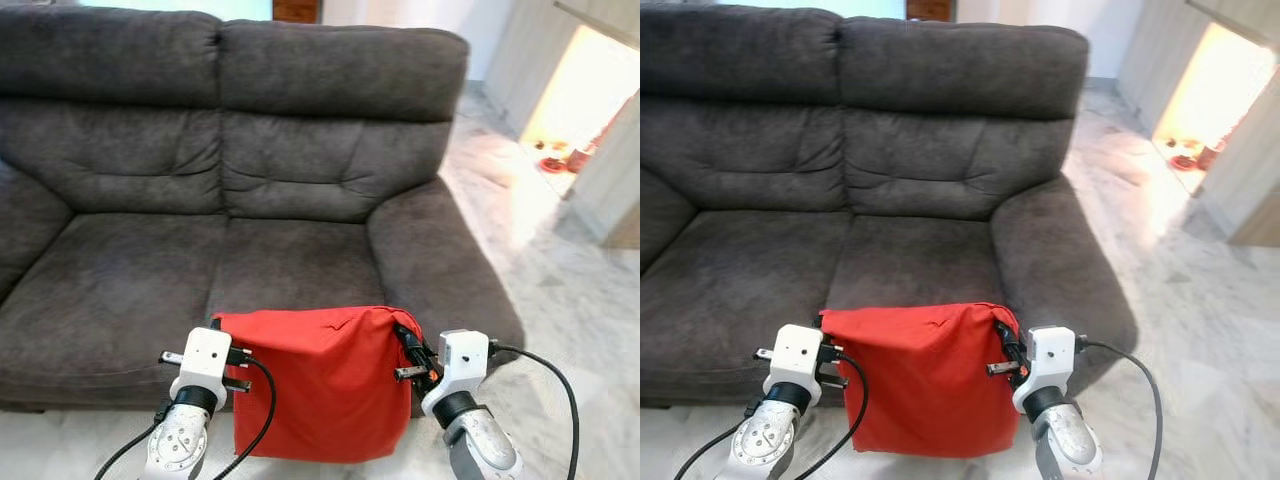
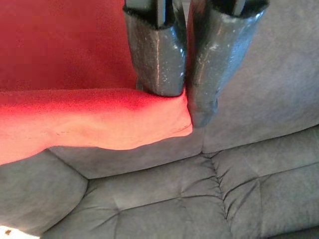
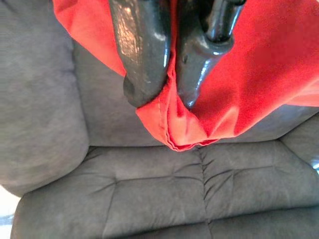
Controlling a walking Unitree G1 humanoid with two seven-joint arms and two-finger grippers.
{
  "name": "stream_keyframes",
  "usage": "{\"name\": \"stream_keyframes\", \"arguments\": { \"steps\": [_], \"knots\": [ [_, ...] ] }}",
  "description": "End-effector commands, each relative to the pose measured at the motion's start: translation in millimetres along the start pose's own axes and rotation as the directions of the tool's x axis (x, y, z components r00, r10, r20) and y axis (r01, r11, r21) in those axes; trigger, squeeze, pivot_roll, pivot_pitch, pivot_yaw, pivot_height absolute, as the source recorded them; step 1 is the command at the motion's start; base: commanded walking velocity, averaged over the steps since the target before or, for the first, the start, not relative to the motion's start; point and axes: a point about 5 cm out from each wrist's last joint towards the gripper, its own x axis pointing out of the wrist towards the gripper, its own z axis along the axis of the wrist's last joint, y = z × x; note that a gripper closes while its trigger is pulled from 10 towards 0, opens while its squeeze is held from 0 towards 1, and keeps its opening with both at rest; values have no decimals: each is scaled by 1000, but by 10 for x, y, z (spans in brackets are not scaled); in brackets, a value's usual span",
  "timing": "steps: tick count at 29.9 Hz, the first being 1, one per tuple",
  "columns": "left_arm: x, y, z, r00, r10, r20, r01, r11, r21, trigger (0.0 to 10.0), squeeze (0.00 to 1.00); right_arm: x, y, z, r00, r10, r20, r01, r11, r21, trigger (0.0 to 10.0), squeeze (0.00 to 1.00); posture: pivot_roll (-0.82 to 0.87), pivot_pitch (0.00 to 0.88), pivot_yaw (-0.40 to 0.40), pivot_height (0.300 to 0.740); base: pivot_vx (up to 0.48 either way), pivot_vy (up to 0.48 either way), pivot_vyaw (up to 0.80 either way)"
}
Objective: Move the pillow to the sofa from floor
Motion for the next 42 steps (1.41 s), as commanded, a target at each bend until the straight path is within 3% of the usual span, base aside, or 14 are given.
{"name": "stream_keyframes", "arguments": {
  "steps": [1,7,12,15,18,19,21,24,32,42],
  "knots": [
    [52,65,210,994,17,109,-18,1000,13,10000,0,73,88,150,996,50,76,-49,999,-15,10000,0,139,105,-52,740,0,0,0],
    [50,80,243,993,18,118,-19,1000,7,10000,0,88,104,182,994,56,89,-53,998,-34,10000,0,139,106,-53,740,0,0,0],
    [121,175,570,966,4,257,-39,990,134,10000,0,151,162,459,975,67,214,-53,996,-71,10000,0,140,109,-51,740,0,0,0],
    [178,257,737,950,41,308,-80,990,115,10000,0,185,155,629,956,41,289,-23,997,-67,10000,0,144,108,-51,740,0,0,0],
    [207,305,971,919,25,394,-98,981,166,10000,0,220,172,850,927,41,374,-3,995,-103,10000,0,143,109,-46,740,0,0,0],
    [207,305,971,919,25,394,-98,981,166,10000,0,220,172,850,927,41,374,-3,995,-103,10000,0,143,109,-46,740,0,0,0],
    [219,361,1181,889,32,456,-130,974,184,10000,0,231,151,1079,892,15,452,31,995,-95,10000,0,140,111,-45,740,0,0,0],
    [222,412,1382,858,0,514,-154,954,256,10000,0,233,166,1270,863,21,505,28,995,-91,10000,0,139,113,-46,740,0,0,0],
    [248,543,1572,841,16,541,-199,939,280,10000,0,255,243,1314,856,58,514,-1,994,-111,10000,0,145,115,-47,740,0,0,0],
    [226,505,1592,845,4,535,-186,940,286,10000,0,260,303,1336,856,102,508,-29,989,-148,10000,0,145,114,-44,740,0,0,0]
  ]
}}
